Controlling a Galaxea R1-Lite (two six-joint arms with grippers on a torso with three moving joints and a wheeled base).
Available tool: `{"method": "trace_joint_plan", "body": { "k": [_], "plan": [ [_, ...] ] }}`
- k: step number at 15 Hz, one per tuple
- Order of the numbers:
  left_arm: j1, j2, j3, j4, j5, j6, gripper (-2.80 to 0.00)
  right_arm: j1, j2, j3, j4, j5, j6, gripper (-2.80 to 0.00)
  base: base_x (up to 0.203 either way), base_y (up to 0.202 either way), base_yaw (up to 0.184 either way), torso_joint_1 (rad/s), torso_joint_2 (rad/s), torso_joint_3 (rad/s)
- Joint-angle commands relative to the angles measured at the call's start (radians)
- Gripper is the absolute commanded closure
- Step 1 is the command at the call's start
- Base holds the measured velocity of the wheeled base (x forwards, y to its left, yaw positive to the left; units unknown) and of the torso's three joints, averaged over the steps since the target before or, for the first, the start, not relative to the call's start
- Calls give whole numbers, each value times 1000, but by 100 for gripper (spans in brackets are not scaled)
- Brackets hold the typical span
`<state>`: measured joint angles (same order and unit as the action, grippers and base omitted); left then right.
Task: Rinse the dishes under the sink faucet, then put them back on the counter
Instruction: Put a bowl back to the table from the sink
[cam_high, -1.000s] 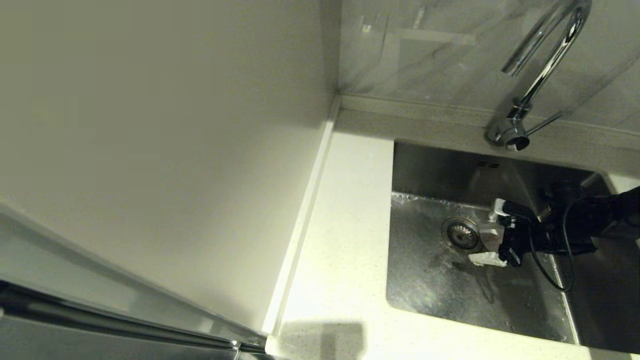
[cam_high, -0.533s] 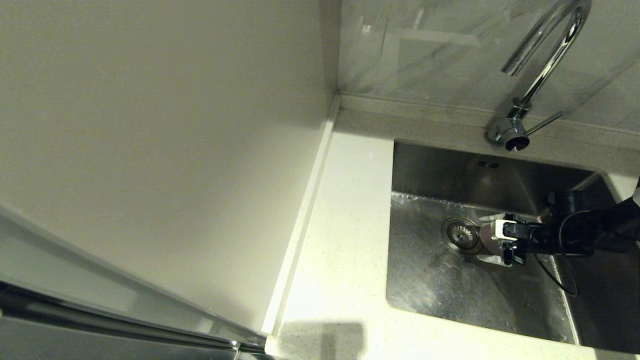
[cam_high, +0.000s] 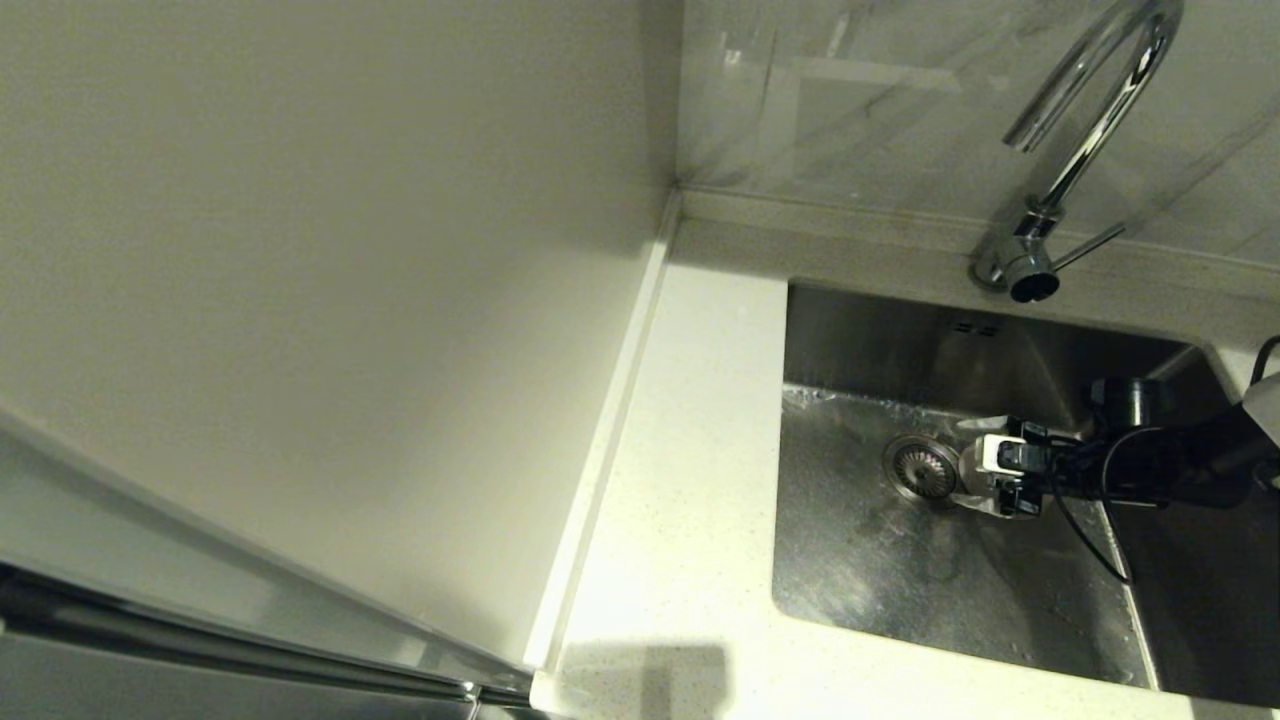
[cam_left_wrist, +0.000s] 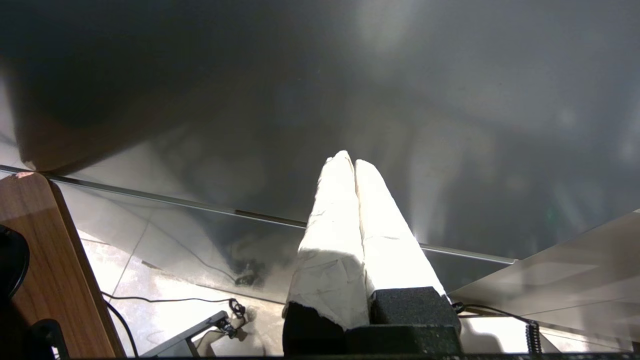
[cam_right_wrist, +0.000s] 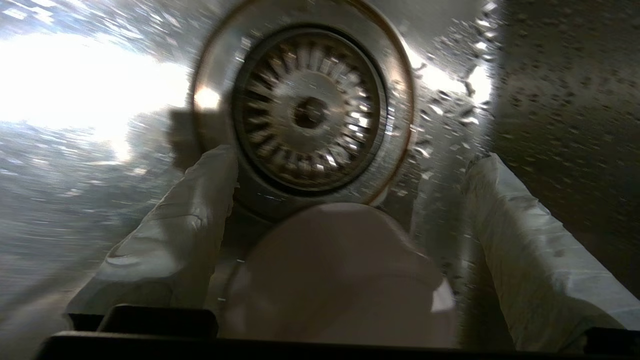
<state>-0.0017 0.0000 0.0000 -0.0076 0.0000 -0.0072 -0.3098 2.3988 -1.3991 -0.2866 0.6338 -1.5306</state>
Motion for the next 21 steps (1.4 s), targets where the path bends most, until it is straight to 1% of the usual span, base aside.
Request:
{"method": "trace_joint_plan", "body": {
  "k": [1, 3, 7, 10, 14, 16, 21],
  "plan": [
    [0, 0, 3, 0, 0, 0, 0, 0, 21, -16, -35, -6, -6, -280, 0, 0, 0, 0, 0, 0],
    [0, 0, 3, 0, 0, 0, 0, -2, 28, -26, -63, -23, -6, -280, 0, 0, 0, 0, 0, 0],
    [0, 0, 3, 0, 0, 0, 0, -31, 28, -26, -63, -32, -13, -280, 0, 0, 0, 0, 0, 0],
    [0, 0, 3, 0, 0, 0, 0, -58, 34, -35, -59, -84, -38, -280, 0, 0, 0, 0, 0, 0],
    [0, 0, 3, 0, 0, 0, 0, -76, 66, -106, -62, -150, -62, -280, 0, 0, 0, 0, 0, 0],
    [0, 0, 3, 0, 0, 0, 0, -81, 72, -142, -66, -157, -62, -280, 0, 0, 0, 0, 0, 0],
    [0, 0, 3, 0, 0, 0, 0, -111, 62, -153, -208, -162, -54, -280, 0, 0, 0, 0, 0, 0]
  ]
}}
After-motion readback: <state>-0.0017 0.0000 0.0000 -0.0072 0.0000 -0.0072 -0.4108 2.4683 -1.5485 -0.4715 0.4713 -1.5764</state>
